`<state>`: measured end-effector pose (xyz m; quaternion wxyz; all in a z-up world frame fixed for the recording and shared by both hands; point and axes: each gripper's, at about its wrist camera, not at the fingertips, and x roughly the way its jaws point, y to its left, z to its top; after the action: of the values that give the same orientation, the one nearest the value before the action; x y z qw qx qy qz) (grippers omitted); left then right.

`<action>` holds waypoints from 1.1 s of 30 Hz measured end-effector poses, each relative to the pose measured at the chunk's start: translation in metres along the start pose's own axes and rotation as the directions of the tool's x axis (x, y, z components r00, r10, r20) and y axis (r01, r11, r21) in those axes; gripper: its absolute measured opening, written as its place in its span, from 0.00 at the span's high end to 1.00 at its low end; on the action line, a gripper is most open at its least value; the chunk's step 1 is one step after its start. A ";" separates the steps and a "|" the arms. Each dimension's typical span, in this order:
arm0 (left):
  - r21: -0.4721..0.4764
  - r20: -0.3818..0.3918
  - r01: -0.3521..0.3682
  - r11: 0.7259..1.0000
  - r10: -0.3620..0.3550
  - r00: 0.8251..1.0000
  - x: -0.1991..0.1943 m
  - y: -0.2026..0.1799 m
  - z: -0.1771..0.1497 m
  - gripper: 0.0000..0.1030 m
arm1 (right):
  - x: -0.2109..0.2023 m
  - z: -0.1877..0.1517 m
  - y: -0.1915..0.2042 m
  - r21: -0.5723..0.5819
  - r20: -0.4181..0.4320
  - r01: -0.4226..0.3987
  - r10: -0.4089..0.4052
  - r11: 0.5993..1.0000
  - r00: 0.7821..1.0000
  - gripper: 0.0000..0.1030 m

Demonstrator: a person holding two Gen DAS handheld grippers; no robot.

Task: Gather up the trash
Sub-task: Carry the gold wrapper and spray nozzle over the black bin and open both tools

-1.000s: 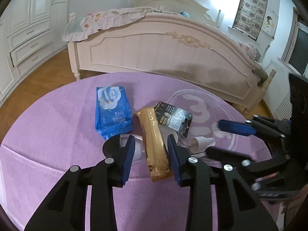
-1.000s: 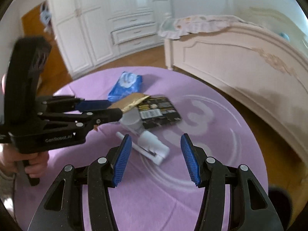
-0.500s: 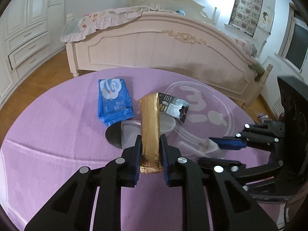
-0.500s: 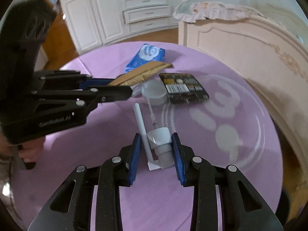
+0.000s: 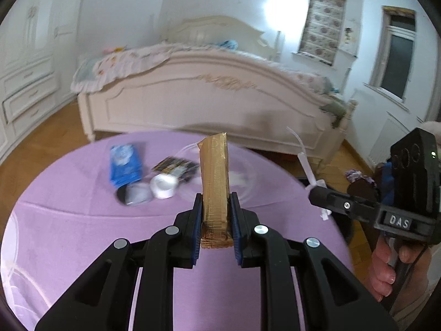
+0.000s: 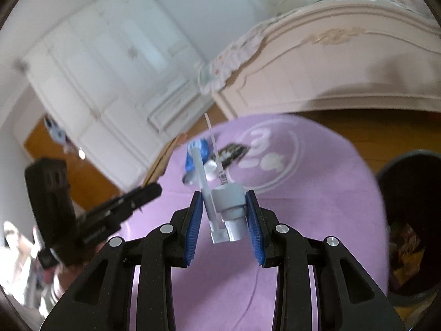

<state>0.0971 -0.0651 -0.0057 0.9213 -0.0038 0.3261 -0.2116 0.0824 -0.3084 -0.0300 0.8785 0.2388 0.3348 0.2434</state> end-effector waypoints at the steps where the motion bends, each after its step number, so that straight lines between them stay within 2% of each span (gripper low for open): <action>1: 0.011 0.004 0.009 1.000 -0.009 1.000 -0.001 -0.008 0.001 0.81 | -0.012 -0.001 -0.002 0.011 0.023 0.005 -0.005 1.000 1.000 0.68; 6: 0.074 0.009 0.072 0.995 -0.073 0.997 0.006 -0.060 0.008 0.81 | -0.058 -0.010 -0.022 0.066 0.110 0.049 -0.056 0.997 0.992 0.68; 15: 0.188 -0.031 0.168 0.968 -0.165 0.986 0.036 -0.140 0.011 0.81 | -0.118 -0.025 -0.078 0.190 0.191 0.118 -0.155 0.975 0.969 0.68; 25: 0.225 -0.112 0.222 0.949 -0.201 0.973 0.073 -0.183 0.001 0.81 | -0.140 -0.040 -0.136 0.325 0.211 0.169 -0.245 0.931 0.946 0.68; 33: 0.240 -0.176 0.249 0.938 -0.211 0.962 0.102 -0.207 -0.007 0.81 | -0.139 -0.053 -0.182 0.427 0.178 0.183 -0.281 0.886 0.943 0.68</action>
<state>0.0840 -0.2927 -0.0423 0.8560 0.0945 0.3602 -0.3586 0.0028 -0.5166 -0.1055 0.8661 0.4001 0.2980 0.0316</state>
